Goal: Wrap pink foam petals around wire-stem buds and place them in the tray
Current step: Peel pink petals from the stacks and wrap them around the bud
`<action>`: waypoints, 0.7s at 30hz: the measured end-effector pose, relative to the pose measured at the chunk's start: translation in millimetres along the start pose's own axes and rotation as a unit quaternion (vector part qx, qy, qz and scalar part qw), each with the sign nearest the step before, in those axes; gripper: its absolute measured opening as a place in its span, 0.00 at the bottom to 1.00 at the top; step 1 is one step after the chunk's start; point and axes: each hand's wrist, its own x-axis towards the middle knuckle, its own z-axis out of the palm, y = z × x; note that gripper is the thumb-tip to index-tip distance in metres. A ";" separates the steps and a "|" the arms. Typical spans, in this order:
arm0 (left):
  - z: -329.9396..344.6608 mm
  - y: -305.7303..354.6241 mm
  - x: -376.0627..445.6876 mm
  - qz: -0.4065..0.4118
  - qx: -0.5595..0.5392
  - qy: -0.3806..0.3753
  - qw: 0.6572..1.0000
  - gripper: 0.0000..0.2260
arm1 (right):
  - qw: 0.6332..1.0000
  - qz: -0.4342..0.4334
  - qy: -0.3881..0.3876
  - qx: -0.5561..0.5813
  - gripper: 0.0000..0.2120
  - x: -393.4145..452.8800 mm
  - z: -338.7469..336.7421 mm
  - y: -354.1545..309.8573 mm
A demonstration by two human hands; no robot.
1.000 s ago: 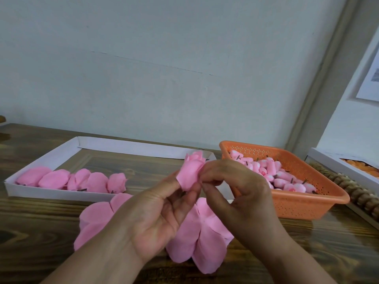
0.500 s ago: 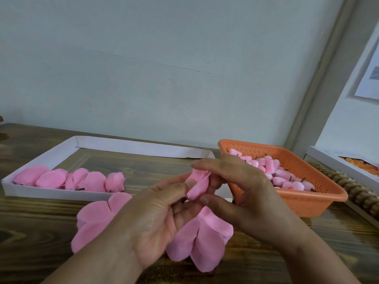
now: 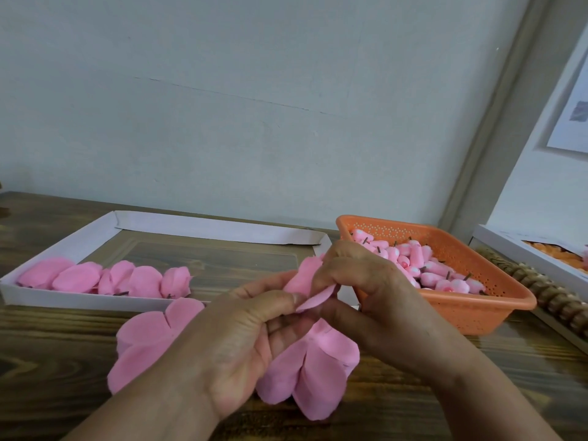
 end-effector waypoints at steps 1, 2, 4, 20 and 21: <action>-0.4 -0.5 0.5 0.002 0.001 0.000 1.000 0.19 | 1.000 0.004 0.005 -0.002 0.06 -0.1 0.2 -0.5; -0.9 -0.9 0.7 0.005 0.001 0.000 1.000 0.20 | 1.000 0.005 0.010 -0.004 0.06 0.2 0.5 -0.9; -1.0 -1.2 0.4 0.011 -0.003 -0.003 1.000 0.19 | 1.000 0.010 0.017 0.000 0.05 0.6 1.7 -1.9; 3.0 -1.9 -3.7 0.060 0.021 0.003 0.998 0.18 | 0.994 0.064 0.086 -0.001 0.11 2.9 13.7 -3.1; 2.6 -2.7 -3.4 0.059 0.024 0.012 0.998 0.18 | 0.994 0.066 0.088 0.003 0.09 3.0 14.4 -3.8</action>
